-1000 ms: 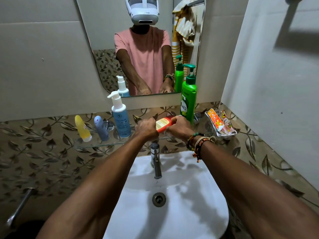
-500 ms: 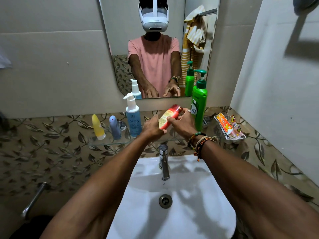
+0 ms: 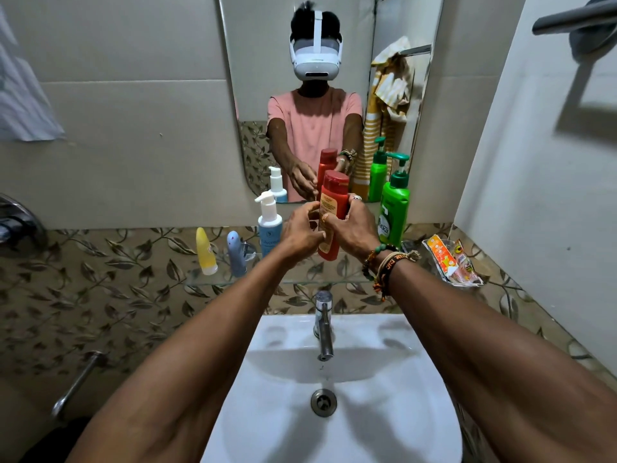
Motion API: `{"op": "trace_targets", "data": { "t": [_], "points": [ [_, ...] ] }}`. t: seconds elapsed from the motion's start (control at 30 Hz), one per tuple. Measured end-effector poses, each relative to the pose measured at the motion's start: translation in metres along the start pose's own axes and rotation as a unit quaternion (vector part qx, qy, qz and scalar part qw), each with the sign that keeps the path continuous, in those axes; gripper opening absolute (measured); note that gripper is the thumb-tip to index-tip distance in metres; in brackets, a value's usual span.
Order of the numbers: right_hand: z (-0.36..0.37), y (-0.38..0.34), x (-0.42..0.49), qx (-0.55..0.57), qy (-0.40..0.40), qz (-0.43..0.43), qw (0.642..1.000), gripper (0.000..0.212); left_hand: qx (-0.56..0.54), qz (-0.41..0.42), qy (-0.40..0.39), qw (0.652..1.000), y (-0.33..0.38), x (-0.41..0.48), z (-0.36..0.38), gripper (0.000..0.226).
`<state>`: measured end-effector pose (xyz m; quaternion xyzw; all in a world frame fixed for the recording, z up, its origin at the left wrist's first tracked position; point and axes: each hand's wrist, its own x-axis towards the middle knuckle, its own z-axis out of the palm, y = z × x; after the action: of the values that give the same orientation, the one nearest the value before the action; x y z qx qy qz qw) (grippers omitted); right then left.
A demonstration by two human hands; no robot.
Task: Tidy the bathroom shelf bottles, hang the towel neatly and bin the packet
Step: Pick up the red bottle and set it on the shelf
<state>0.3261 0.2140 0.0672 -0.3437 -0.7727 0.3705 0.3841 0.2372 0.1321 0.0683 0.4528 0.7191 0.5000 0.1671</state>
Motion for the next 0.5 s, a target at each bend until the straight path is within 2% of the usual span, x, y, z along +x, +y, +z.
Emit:
{"op": "trace_targets", "data": {
  "t": [0.17,0.5],
  "points": [
    [0.002,0.002,0.002,-0.003,-0.039,-0.003,0.999,0.035,-0.003,-0.012,0.024,1.0,-0.004,0.004,-0.001,0.063],
    [0.015,0.014,0.001,0.0,-0.071,-0.008,0.997,0.02,0.019,-0.035,0.027,0.999,-0.02,0.0,0.005,0.056]
  ]
}}
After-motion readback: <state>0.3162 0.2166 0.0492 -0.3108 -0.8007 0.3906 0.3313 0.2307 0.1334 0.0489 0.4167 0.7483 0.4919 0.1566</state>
